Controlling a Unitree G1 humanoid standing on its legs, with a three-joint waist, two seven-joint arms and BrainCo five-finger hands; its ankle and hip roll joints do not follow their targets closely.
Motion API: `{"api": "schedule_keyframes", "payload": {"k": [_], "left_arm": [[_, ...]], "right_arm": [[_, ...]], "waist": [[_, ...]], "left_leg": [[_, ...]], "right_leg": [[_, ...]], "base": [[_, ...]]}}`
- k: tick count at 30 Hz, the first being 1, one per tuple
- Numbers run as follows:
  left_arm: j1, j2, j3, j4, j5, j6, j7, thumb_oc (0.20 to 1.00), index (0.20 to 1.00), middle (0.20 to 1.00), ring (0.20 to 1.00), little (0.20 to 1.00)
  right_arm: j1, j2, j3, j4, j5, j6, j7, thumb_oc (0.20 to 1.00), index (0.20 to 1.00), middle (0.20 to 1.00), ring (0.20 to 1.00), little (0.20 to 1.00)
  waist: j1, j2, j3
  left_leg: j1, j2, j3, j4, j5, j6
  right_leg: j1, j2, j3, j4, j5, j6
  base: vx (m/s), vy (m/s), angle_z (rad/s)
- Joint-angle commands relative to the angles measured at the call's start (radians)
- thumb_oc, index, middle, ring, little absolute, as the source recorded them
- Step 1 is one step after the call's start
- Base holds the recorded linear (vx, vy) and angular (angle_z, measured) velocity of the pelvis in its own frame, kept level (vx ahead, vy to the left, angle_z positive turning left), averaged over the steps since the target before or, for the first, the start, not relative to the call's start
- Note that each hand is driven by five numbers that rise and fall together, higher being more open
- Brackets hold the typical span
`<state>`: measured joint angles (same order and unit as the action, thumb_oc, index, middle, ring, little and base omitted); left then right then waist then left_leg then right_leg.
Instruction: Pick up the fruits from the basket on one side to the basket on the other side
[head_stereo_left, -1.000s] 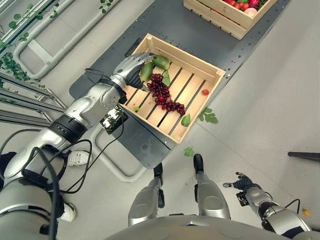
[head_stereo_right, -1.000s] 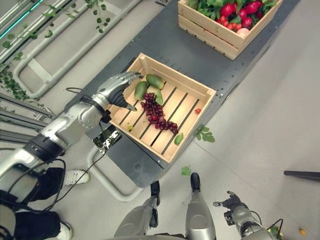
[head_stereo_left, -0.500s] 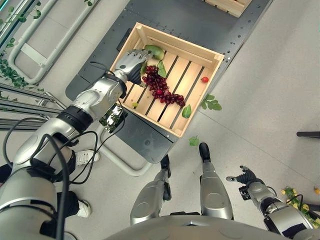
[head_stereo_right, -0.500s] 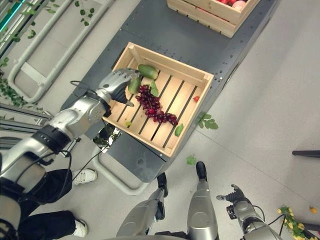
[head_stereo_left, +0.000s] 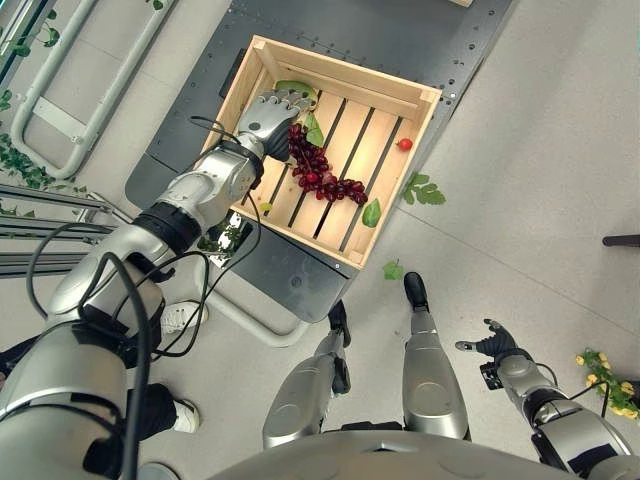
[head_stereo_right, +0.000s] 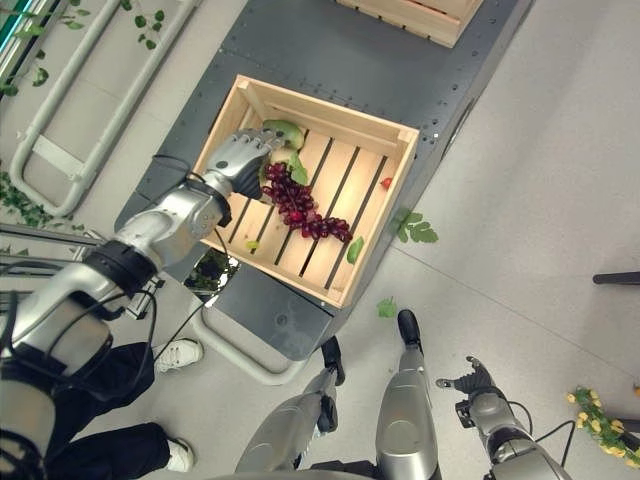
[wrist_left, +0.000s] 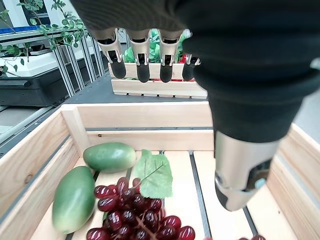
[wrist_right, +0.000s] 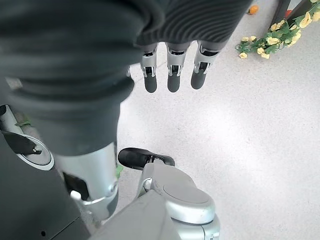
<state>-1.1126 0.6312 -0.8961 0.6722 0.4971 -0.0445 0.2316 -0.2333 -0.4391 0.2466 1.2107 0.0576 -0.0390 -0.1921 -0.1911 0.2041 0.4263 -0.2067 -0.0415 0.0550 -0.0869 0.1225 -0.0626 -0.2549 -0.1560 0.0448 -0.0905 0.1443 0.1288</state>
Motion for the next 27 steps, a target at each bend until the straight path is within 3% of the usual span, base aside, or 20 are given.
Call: {"api": "schedule_keyframes", "payload": {"k": [1,18,27], "left_arm": [[-0.136,-0.004,0.004,0.079,0.035,0.009,0.048,1.0,1.0,1.0,1.0,1.0],[-0.215,-0.155,-0.056,0.163,0.026,0.013,0.009,1.0,1.0,1.0,1.0,1.0],[-0.127,-0.21,-0.056,0.243,0.036,0.013,-0.068,1.0,1.0,1.0,1.0,1.0]], "right_arm": [[0.019,-0.024,0.005,-0.026,0.037,-0.015,-0.024,1.0,1.0,1.0,1.0,1.0],[0.031,-0.041,0.003,-0.098,0.061,-0.023,-0.052,1.0,1.0,1.0,1.0,1.0],[0.029,-0.057,-0.009,-0.135,0.059,-0.019,-0.062,1.0,1.0,1.0,1.0,1.0]], "waist": [[-0.037,-0.041,-0.012],[-0.09,-0.009,0.03],[-0.113,0.007,0.058]], "left_leg": [[-0.004,-0.021,0.041,0.003,-0.071,-0.007],[-0.048,-0.037,0.08,0.002,-0.062,-0.003],[-0.057,-0.036,0.105,0.002,-0.067,-0.004]], "right_leg": [[-0.111,-0.04,0.047,0.003,0.035,0.054],[-0.181,-0.046,0.1,0.003,0.055,0.06],[-0.206,-0.041,0.133,0.003,0.059,0.059]], "base": [[0.0,0.0,0.0],[0.0,0.034,-0.09],[0.01,0.031,-0.13]]}}
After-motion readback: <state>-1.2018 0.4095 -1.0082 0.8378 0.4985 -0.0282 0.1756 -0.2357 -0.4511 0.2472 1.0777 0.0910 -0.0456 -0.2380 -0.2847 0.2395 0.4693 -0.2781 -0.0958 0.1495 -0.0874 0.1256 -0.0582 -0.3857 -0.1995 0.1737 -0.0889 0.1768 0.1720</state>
